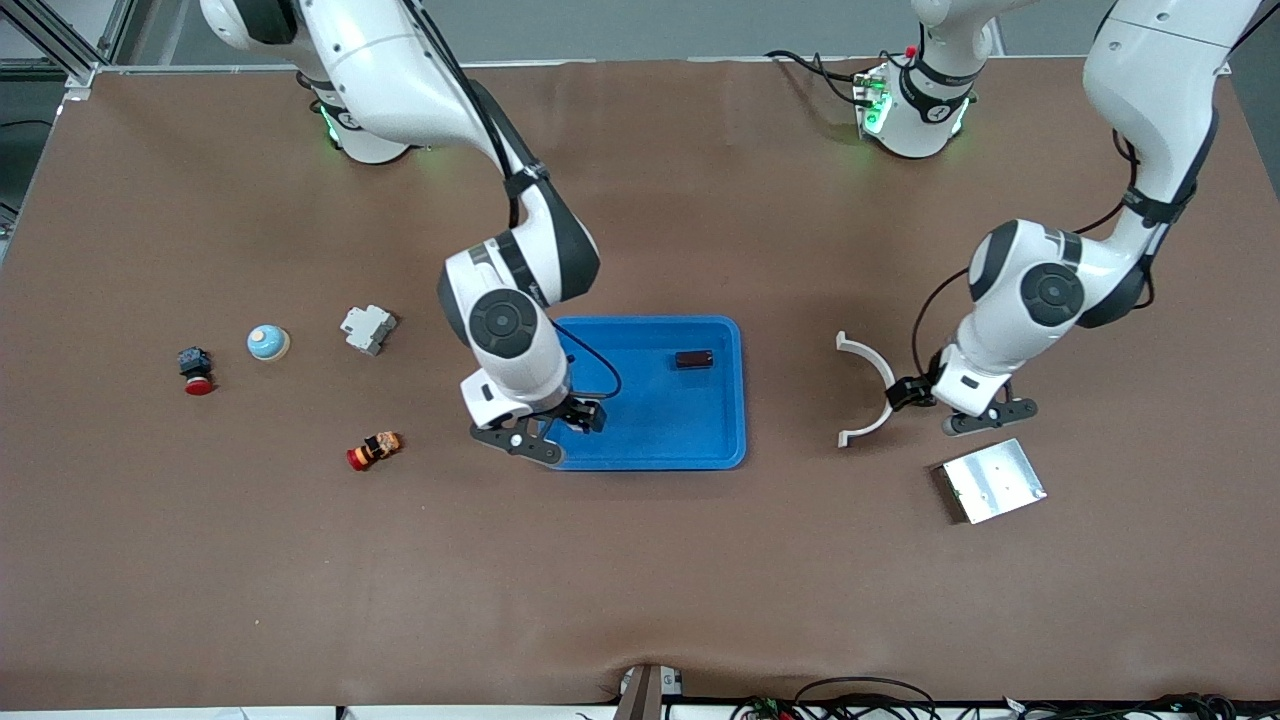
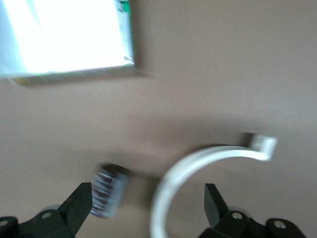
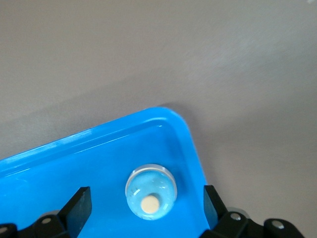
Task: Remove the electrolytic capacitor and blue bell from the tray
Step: 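Grasp the second bell with the right gripper while the left gripper grasps a capacitor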
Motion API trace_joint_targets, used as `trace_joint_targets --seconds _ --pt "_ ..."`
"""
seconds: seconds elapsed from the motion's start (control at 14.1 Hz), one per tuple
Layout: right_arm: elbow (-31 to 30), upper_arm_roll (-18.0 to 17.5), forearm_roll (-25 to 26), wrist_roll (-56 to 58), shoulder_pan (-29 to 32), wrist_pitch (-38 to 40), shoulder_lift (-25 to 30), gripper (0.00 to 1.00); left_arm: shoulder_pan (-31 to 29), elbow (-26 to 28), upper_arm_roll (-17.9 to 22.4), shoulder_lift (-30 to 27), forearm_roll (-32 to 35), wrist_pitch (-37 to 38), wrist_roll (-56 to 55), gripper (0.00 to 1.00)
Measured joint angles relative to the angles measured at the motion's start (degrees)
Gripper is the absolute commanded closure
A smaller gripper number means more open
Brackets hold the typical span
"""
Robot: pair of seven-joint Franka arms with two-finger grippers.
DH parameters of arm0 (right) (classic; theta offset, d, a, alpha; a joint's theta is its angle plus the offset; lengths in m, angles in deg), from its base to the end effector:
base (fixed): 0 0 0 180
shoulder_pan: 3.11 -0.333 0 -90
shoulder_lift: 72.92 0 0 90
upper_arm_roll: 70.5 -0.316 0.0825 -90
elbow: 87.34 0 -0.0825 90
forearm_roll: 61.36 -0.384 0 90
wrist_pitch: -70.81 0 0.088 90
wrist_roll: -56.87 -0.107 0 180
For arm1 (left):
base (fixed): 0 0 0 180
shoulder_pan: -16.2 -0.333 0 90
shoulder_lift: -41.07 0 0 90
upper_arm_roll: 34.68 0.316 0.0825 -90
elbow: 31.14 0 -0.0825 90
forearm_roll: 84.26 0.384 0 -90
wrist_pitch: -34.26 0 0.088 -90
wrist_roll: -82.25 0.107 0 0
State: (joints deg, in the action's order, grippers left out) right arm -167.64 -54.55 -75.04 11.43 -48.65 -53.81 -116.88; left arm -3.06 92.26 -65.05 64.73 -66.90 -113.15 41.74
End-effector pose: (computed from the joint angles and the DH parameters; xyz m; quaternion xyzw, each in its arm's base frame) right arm 0.6110 0.4056 0.2636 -0.9862 0.1647 -0.0126 0.0148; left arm 0.5634 -0.1140 0.2376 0.9873 0.1529 0.0305 0.0320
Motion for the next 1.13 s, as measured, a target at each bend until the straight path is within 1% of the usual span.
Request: trace_joint_targets --seconds 0.21,0.35,0.64,0.99,1.13 --pt "0.30 -1.64 0.00 -0.34 -0.03 -1.28 -2.52 0.00 0.43 -0.74 -4.01 0.00 0.00 0.01 -17.00 0.00" --pt "0.44 -2.29 0.01 -0.32 -0.04 -1.31 -2.97 0.00 1.17 -1.86 -5.69 0.00 0.00 0.02 -27.84 0.00" --pt "0.57 -3.26 0.30 -0.32 -0.09 -1.24 -3.19 0.00 6.72 -4.56 -6.03 0.03 0.00 1.76 -48.24 0.00" --pt "0.57 -3.26 2.51 -0.29 -0.09 -1.24 -4.70 0.00 11.28 -5.97 -6.03 0.40 0.00 3.61 -66.92 0.00" --pt "0.58 -3.26 2.67 -0.29 -0.09 -1.33 -5.03 0.00 13.09 -6.65 -6.02 0.69 0.00 4.24 -74.41 0.00"
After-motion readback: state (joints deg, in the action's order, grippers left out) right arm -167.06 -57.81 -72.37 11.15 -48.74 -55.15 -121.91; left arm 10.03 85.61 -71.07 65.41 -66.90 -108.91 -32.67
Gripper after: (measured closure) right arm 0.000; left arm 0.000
